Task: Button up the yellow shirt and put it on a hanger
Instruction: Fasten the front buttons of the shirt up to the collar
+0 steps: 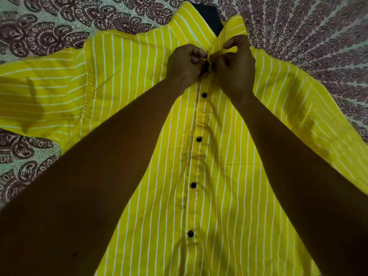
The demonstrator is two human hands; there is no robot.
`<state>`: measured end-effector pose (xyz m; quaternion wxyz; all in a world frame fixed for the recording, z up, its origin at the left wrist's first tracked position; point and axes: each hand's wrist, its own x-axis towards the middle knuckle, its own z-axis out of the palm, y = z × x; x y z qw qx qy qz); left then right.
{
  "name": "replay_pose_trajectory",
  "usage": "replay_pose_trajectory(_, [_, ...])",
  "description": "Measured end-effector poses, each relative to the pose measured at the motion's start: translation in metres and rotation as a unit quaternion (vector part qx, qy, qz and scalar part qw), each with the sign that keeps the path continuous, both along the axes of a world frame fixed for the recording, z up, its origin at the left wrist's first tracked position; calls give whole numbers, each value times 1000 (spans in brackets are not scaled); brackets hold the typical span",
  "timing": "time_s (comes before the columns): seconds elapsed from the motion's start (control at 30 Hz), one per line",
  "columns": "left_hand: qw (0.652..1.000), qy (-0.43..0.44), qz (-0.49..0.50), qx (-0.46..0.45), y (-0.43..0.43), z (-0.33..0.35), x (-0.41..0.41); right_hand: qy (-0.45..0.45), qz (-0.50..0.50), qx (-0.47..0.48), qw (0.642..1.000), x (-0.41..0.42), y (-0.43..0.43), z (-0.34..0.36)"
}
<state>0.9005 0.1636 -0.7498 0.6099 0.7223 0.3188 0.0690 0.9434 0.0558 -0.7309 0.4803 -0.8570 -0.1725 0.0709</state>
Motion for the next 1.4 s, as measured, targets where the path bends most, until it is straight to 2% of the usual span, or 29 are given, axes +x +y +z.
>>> replay_pose_trajectory(0.17, [997, 32, 29, -60, 1, 9, 3, 67, -2, 28, 997, 7, 5, 5])
replay_pose_trajectory(0.23, [992, 44, 55, -102, 3, 12, 4, 49, -10, 16, 999, 5, 10, 6])
replay_pose_trajectory(0.4, [990, 18, 49, -129, -1, 20, 1, -40, -15, -20, 999, -3, 13, 3])
replay_pose_trajectory(0.5, [988, 14, 63, -138, -1, 22, 2, -49, -17, -33, 998, -6, 13, 0])
replay_pose_trajectory(0.67, [987, -2, 67, -145, -2, 20, 2, -32, -21, 8, 999, -6, 8, -2])
replay_pose_trajectory(0.77, [982, -21, 74, -171, -1, 20, 3, 18, -32, 55, 998, -4, 5, 0])
replay_pose_trajectory(1.03, [985, -44, 36, -165, -1, 19, -5, 148, -75, 169, 972, 0, -4, -11])
replay_pose_trajectory(1.2, [984, -35, 44, -171, 1, 23, -5, 117, -72, 135, 981, -1, -2, -11])
replay_pose_trajectory(1.4, [989, -42, 48, -135, -2, 18, -5, 71, -62, 101, 990, -2, -2, -10])
